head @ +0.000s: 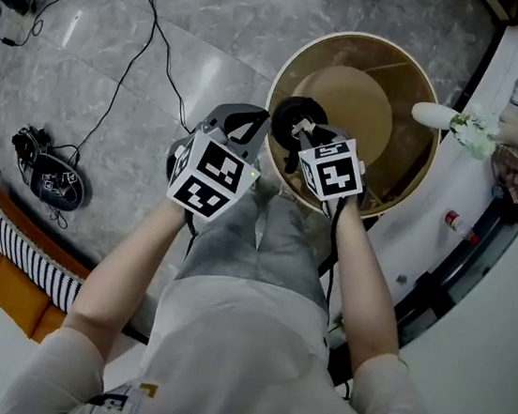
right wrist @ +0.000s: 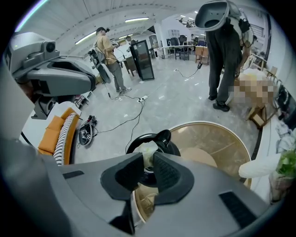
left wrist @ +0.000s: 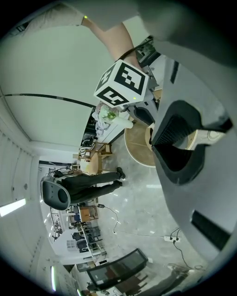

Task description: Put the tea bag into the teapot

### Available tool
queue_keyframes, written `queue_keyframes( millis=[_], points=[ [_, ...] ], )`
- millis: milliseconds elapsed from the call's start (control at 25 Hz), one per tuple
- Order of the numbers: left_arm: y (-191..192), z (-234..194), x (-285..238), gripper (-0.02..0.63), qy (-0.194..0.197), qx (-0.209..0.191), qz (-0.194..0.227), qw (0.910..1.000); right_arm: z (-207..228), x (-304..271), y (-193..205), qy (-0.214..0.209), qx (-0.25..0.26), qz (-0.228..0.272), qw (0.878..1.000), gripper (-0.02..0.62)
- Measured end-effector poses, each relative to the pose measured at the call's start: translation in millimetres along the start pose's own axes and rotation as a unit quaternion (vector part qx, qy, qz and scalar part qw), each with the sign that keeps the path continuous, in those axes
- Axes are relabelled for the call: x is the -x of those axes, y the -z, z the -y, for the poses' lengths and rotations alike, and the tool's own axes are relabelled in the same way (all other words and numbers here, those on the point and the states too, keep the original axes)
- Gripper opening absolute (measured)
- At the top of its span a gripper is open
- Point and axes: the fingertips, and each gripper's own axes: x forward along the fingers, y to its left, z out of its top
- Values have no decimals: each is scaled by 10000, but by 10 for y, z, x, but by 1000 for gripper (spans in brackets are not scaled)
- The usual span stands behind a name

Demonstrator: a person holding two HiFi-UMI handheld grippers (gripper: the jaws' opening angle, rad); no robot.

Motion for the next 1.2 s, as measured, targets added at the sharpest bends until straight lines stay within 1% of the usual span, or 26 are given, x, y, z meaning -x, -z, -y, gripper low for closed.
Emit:
queue_keyframes(
  millis=[280, 400, 480, 600, 680, 880, 1200],
  points=[
    [202, 19, -193, 8, 134, 11, -186, 9997, 17, -232, 98, -27, -32, -167, 9999, 63],
    [235, 62, -242, 8, 227, -9, -233, 9995, 28, -266, 103, 0, -44, -178, 9998, 74],
    [254, 64, -256, 8, 256, -12, -264, 9993, 20, -279, 82, 25, -21, -163, 9999, 92],
    [277, 32, -254, 8, 206, 81, -281, 9994, -8, -281, 87, 33, 31, -170, 9998, 135],
    [267, -3, -243, 8, 161, 142, -276, 9994, -22, -267, 96, 42, 64, -204, 9998, 150],
    [244, 9, -212, 8, 149, 98, -284, 9994, -35, -221, 131, 155, 138, -238, 9995, 166],
    [294, 116, -176, 8, 129, 131, -285, 9994, -80, -170, 156, 153, 152, -155, 9996, 170]
  ],
)
